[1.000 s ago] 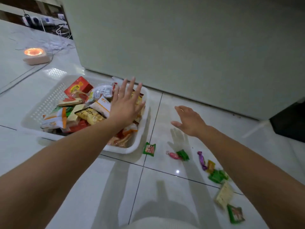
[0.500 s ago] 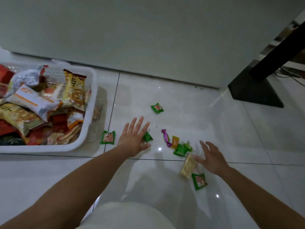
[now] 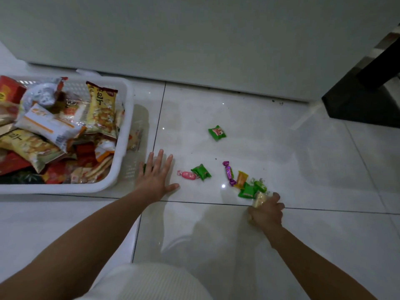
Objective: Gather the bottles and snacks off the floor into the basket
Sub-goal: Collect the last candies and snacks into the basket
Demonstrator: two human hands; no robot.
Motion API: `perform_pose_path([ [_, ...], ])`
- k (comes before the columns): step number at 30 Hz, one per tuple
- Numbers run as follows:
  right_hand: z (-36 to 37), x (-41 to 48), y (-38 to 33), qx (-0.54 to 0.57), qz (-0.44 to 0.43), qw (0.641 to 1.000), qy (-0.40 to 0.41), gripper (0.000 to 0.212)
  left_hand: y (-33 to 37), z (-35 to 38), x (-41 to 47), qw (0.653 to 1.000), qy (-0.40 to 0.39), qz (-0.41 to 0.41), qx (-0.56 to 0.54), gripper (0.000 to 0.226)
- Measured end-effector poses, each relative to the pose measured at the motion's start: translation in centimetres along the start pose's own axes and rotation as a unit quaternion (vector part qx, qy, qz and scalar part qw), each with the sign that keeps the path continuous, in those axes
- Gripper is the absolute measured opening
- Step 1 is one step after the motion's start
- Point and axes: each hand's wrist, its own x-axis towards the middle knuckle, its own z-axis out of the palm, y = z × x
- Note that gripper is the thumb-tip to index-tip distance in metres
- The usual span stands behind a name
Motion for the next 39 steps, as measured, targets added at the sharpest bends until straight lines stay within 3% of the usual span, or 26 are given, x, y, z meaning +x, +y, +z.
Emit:
perform_pose_path([
  [7, -5.0, 2.2, -4.7, -0.005, -0.015, 0.997, 0.078, 0.078, 0.6, -6.1, -0.2, 0.988, 0.094, 0.107, 0.055, 0.081],
  [10, -7.8, 2.1, -10.1, -0.020, -0.095, 0.992, 0.085, 0.072, 0.7, -11.8, -0.2, 0.974, 0.162, 0.139, 0.081, 0.074],
  [13, -8.7, 0.0, -16.7, -0.026, -0.221, 0.973, 0.065, 0.066, -1.7, -17.7, -0.8, 0.962, 0.222, 0.117, 0.105, 0.069],
  [17, -5.9, -6.1, -25.3, -0.039, -0.409, 0.912, 0.011, 0.062, -8.8, -22.4, -3.1, 0.959, 0.267, 0.001, 0.091, 0.066],
  [24, 4.2, -18.3, -31.5, -0.102, -0.631, 0.755, -0.145, 0.072, -19.6, -19.8, -8.4, 0.963, 0.212, -0.159, 0.056, 0.069],
  [28, 8.6, -20.8, -29.9, -0.179, -0.663, 0.707, -0.168, 0.076, -21.7, -17.6, -9.9, 0.958, 0.223, -0.179, 0.026, 0.066],
  [31, 10.4, -21.0, -28.0, -0.208, -0.684, 0.685, -0.141, 0.081, -21.7, -16.6, -9.9, 0.960, 0.216, -0.178, 0.018, 0.066],
  [36, 8.6, -18.6, -26.6, -0.233, -0.689, 0.680, -0.092, 0.077, -18.7, -16.4, -8.2, 0.967, 0.212, -0.138, 0.024, 0.069],
  [39, 3.4, -14.5, -27.0, -0.247, -0.659, 0.707, -0.061, 0.074, -15.2, -16.3, -6.4, 0.970, 0.222, -0.095, 0.011, 0.069],
])
